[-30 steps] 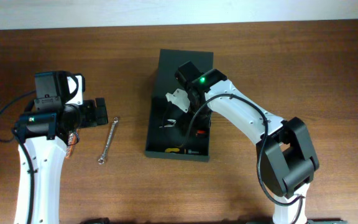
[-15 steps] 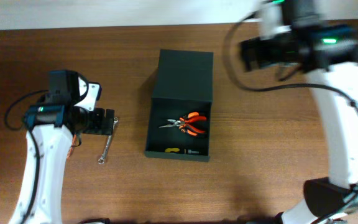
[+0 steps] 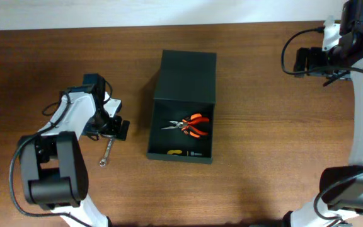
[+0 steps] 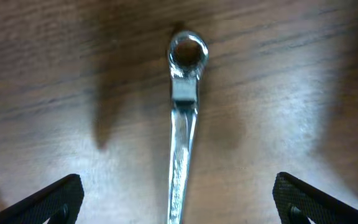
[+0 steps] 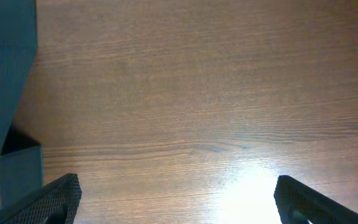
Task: Pack container
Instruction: 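Grasp the silver combination wrench with the left gripper, then place the wrench into the box and withdraw the left arm, then grasp the orange socket-bit rail with the left gripper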
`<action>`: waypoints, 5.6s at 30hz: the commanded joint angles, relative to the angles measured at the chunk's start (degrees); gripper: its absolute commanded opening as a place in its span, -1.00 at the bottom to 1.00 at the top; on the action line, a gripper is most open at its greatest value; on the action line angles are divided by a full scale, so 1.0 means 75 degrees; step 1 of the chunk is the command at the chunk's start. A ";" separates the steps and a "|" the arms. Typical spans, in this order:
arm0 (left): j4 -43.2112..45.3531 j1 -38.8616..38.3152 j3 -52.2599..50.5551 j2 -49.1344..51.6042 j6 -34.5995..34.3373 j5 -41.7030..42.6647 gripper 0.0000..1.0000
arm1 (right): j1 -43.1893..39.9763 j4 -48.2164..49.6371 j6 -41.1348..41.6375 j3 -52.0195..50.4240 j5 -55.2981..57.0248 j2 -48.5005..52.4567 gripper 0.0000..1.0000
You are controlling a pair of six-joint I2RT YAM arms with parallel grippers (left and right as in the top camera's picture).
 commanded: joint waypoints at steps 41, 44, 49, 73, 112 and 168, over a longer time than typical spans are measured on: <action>-0.1679 -0.0708 0.3480 0.0490 0.0102 -0.0079 -0.97 | -0.0114 0.0029 0.0064 -0.0087 0.0015 0.0277 0.98; -0.2308 -0.1390 0.4774 0.0213 0.0510 -0.0079 -0.97 | -0.0417 0.0017 0.0271 -0.0087 -0.0015 0.0242 0.98; -0.2713 -0.2975 0.5680 0.0006 0.1684 -0.0076 -0.96 | -0.1023 -0.0038 0.0271 -0.0087 -0.0452 0.0242 0.98; -0.2544 -0.4852 0.5214 0.2795 0.2769 0.0452 -0.95 | -0.1408 -0.0239 0.0061 -0.0090 -0.0385 0.0242 0.98; 0.0350 0.2457 0.0294 -0.2101 0.1696 -0.0154 0.99 | -0.1408 -0.0286 -0.0157 -0.0090 -0.0338 0.0242 0.98; 0.1376 0.2634 -0.0699 0.0122 0.2084 -0.0192 -0.96 | -0.1408 -0.0615 -0.0160 -0.0090 -0.0335 0.0242 0.97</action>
